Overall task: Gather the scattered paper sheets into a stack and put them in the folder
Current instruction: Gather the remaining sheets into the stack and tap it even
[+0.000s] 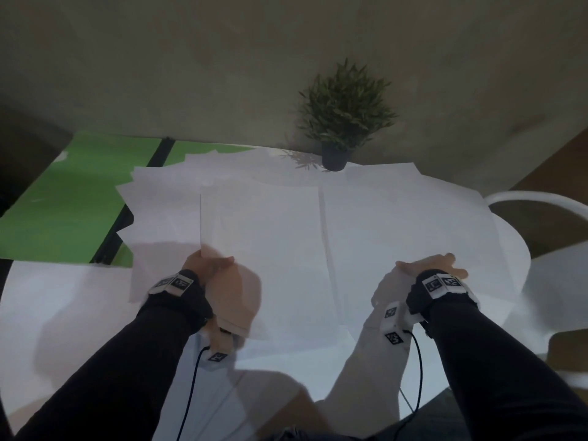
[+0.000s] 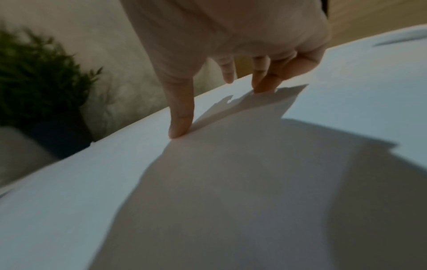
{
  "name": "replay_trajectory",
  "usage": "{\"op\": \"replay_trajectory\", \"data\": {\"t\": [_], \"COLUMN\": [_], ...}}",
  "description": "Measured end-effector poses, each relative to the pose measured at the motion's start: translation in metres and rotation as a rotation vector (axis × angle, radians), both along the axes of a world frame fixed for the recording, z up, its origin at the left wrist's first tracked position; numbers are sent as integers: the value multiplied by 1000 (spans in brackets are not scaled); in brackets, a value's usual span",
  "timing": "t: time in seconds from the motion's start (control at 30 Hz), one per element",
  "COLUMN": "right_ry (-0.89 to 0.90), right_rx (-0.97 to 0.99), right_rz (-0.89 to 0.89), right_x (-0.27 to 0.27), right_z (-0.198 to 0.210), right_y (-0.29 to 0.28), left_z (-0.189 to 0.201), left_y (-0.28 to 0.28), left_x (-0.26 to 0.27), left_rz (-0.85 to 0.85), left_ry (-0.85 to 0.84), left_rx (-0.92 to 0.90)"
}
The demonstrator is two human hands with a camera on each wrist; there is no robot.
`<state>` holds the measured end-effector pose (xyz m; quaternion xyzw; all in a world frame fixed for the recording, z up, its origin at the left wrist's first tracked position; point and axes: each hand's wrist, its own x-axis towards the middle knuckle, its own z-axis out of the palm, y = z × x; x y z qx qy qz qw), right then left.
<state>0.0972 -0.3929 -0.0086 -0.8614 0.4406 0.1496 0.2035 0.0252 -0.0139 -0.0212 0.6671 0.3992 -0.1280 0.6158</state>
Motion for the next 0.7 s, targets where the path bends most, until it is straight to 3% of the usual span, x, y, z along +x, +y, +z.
{"op": "replay_trajectory", "data": {"t": [0.33, 0.53, 0.7], "right_ry": [-239, -576, -425], "right_rx": [288, 303, 340], "right_rz": [-70, -282, -198], "right_x": [0, 3, 1], "right_z": [-4, 5, 12], "right_y": [-25, -10, -4], "left_z": [-10, -14, -10], "left_y": [6, 7, 5], "left_x": [3, 3, 2], "left_rz": [-11, -9, -2], "left_ry": [0, -27, -34], "left_rx": [10, 19, 3]}}
